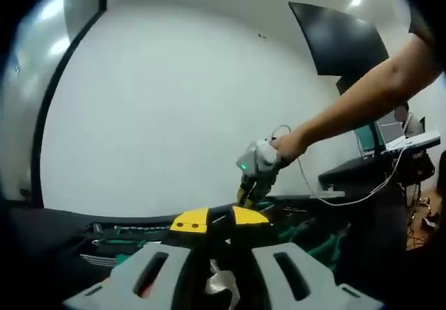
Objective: Pick up the tools and put them into their designated positions in the toolbox.
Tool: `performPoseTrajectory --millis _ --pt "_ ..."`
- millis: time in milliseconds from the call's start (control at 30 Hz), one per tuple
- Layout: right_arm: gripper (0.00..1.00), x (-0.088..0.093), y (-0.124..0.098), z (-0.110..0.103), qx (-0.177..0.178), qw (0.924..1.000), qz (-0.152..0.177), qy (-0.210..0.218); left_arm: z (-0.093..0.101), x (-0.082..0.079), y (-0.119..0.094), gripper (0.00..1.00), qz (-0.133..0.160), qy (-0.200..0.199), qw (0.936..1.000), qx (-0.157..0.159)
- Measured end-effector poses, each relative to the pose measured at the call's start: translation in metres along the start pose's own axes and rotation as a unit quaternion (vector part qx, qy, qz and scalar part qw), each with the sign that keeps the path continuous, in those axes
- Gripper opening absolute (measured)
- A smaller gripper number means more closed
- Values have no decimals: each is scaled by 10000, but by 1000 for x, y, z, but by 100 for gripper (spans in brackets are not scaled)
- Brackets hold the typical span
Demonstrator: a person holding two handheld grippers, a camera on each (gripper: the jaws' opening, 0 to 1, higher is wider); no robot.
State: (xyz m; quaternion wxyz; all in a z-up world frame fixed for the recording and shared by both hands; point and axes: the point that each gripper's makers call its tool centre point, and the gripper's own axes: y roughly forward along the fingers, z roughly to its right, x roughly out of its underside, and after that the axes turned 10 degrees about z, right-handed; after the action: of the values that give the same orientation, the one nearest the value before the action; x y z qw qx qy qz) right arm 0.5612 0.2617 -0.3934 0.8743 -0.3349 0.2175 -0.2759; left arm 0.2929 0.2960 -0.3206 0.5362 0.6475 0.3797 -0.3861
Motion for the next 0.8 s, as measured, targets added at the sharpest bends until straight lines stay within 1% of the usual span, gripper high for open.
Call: performPoseTrajectory --millis 67,133,233,267,300,400,467,500,533,600,633,667,733,767,800 --pt "7 -1 4 1 6 10000 4 45 0 1 0 12 -11 11 10000 -2" --pt "7 -4 9 0 -19 9997 32 250 -1 1 0 12 -22 25 10000 -6" --pt "7 0 16 0 -4 9988 -75 487 -1 1 0 12 -14 19 10000 -9" --pt "7 -2 17 -2 -17 9988 -66 485 -1 1 0 12 -13 18 10000 -17" --pt "8 -4 17 1 14 9994 -23 338 -1 1 0 12 -13 17 10000 -20" --pt "8 -3 18 4 43 9993 -33 379 -2 2 0 12 -22 27 10000 -23" --pt "10 -3 17 5 45 9975 72 707 -2 2 0 12 -24 29 10000 -22" --pt "12 -2 15 7 36 9965 73 834 -2 1 0 12 -21 29 10000 -24" --pt "13 0 10 2 -25 9946 -23 1035 -2 1 0 12 -21 29 10000 -25" --pt "13 7 8 7 -32 9929 -58 1188 -2 2 0 12 -23 31 10000 -31" --pt "13 8 5 10 -40 9924 -7 1229 -3 2 0 12 -20 30 10000 -33" --pt "13 7 3 11 -9 9909 59 1342 -3 2 0 12 -19 26 10000 -35" --pt "13 -2 -1 18 156 9815 295 1887 -3 2 0 12 -20 29 10000 -36" --pt "13 -13 -2 23 285 9725 523 2253 -3 2 0 12 -21 33 10000 -35" --pt "13 -21 -1 27 365 9651 696 2499 -3 2 0 12 -21 37 10000 -37"
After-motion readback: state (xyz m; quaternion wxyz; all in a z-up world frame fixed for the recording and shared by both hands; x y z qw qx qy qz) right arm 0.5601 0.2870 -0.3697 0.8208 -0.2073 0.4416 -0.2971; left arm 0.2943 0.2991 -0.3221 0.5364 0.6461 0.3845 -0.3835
